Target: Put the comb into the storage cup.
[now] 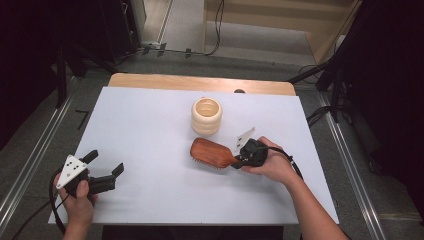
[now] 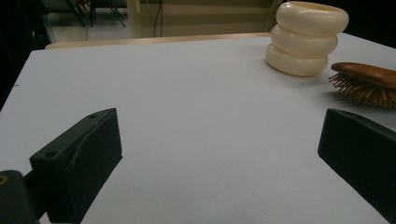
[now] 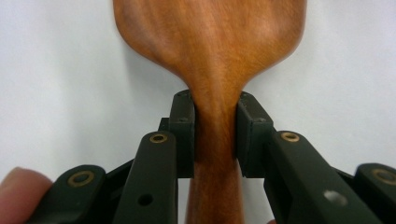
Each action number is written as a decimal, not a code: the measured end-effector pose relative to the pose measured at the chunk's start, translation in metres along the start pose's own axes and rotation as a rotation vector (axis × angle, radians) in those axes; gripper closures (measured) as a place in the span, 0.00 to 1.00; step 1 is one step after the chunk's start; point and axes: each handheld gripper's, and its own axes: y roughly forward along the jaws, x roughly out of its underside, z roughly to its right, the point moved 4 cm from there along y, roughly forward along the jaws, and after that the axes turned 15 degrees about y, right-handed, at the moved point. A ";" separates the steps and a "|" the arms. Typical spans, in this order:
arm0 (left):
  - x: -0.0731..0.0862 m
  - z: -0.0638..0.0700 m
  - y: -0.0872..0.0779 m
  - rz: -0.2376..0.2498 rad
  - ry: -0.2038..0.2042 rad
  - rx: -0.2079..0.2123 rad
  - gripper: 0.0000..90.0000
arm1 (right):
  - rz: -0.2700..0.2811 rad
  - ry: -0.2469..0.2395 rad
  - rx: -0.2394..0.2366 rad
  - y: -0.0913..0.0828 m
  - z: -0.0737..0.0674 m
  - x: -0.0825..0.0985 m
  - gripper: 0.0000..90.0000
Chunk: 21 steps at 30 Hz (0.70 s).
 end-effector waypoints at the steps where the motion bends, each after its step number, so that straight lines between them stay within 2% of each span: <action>1: 0.000 0.000 0.000 0.000 0.000 0.001 0.00 | 0.002 -0.013 0.000 0.000 0.000 0.001 0.78; 3: 0.000 0.000 0.000 0.000 -0.001 0.000 0.00 | 0.015 -0.008 -0.013 0.000 -0.001 0.001 0.78; 10: 0.000 0.001 0.000 -0.003 0.003 -0.001 0.00 | 0.072 0.046 0.010 -0.001 -0.007 0.006 0.78; 21: -0.001 0.002 0.002 -0.017 0.024 0.002 0.00 | 0.148 0.072 0.021 0.001 -0.010 0.013 0.78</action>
